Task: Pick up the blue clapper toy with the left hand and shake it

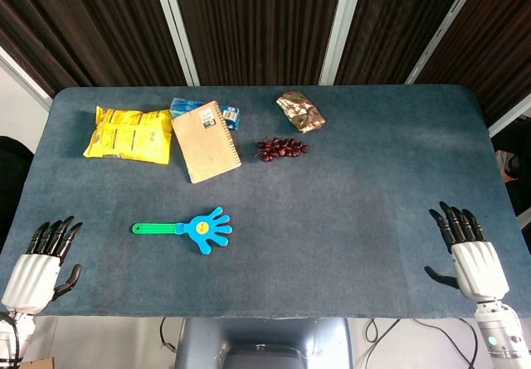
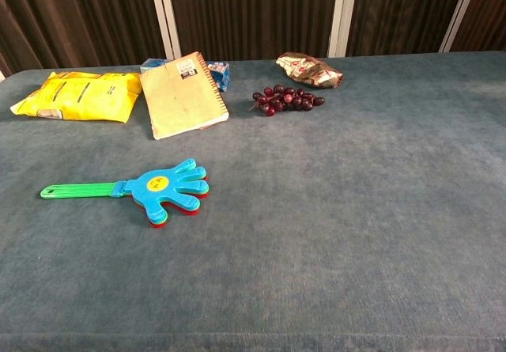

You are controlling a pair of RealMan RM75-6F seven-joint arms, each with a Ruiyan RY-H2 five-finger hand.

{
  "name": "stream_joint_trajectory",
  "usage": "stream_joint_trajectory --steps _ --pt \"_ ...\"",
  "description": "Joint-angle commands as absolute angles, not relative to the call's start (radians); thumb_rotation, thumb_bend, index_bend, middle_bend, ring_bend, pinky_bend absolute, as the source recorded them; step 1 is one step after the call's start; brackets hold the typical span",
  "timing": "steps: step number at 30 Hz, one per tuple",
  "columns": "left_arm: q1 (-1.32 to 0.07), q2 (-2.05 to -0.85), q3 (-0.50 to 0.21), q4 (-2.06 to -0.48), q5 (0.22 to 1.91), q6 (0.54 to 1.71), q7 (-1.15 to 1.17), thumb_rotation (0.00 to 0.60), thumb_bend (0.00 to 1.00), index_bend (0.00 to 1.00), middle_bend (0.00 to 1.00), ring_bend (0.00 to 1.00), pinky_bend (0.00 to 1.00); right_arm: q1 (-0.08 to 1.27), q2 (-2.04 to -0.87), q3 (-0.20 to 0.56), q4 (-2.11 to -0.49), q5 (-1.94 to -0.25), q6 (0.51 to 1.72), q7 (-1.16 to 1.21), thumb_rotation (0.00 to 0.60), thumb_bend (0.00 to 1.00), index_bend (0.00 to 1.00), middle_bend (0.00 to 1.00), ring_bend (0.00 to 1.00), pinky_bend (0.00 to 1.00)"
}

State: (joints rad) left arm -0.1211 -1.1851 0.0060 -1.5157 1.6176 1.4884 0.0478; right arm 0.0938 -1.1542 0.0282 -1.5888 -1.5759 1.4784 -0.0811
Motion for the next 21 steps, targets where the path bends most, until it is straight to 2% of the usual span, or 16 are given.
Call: stream_joint_trajectory --steps 1,7,11,15,21 --pt "-0.124 -1.187 0.009 -1.517 1.617 1.481 0.047 0.6 0.44 0.0 0.0 0.0 0.0 0.094 -1.154 0.028 -1.587 -1.579 1.479 -0.076 0.6 0.01 0.0 0.0 0.0 0.0" --pt "-0.138 -1.205 0.018 -1.505 1.647 1.477 0.026 0.6 0.44 0.0 0.0 0.0 0.0 0.093 -1.136 0.023 -1.596 -1.582 1.477 -0.053 0.6 0.01 0.0 0.0 0.0 0.0" --pt "-0.199 -1.251 0.023 -1.448 1.721 1.448 -0.11 0.6 0.44 0.0 0.0 0.0 0.0 0.086 -1.127 0.016 -1.604 -1.599 1.492 -0.045 0.6 0.01 0.0 0.0 0.0 0.0" --pt "-0.314 -1.29 -0.004 -1.401 1.699 1.29 -0.197 0.6 0.44 0.0 0.0 0.0 0.0 0.091 -1.123 0.007 -1.609 -1.601 1.474 -0.038 0.6 0.01 0.0 0.0 0.0 0.0" --pt "-0.459 -1.366 -0.054 -1.317 1.57 1.017 -0.155 0.6 0.44 0.04 0.0 0.0 0.0 0.088 -1.111 0.01 -1.614 -1.594 1.476 -0.024 0.6 0.01 0.0 0.0 0.0 0.0"
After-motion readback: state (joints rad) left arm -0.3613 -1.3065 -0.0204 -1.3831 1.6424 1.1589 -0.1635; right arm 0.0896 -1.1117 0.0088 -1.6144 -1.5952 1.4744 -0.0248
